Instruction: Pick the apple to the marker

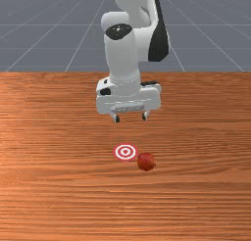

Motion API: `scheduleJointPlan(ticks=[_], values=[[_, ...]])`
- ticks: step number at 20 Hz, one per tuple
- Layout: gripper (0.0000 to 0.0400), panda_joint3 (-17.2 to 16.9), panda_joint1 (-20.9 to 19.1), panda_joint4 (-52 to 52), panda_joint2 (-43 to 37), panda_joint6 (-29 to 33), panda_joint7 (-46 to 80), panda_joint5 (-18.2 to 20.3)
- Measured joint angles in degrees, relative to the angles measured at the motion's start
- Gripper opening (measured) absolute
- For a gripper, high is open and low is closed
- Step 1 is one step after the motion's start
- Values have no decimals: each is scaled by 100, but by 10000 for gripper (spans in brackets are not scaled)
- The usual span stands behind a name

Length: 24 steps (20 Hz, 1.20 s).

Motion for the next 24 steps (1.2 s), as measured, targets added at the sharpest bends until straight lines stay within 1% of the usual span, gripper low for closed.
scheduleJointPlan(ticks=[3, 7, 10, 15, 20, 21, 24], values=[[398, 131, 77, 454, 785, 286, 86, 121], [400, 172, 51, 1212, 1641, 485, 291, 262], [400, 181, 67, 1405, 1916, 710, 319, 278], [400, 261, 246, 1448, 2062, 1078, 373, 289], [400, 253, 429, 1341, 2124, 1335, 599, 320], [298, 253, 434, 1321, 2143, 1372, 600, 326], [297, 202, 418, 1253, 2111, 1385, 592, 305]])
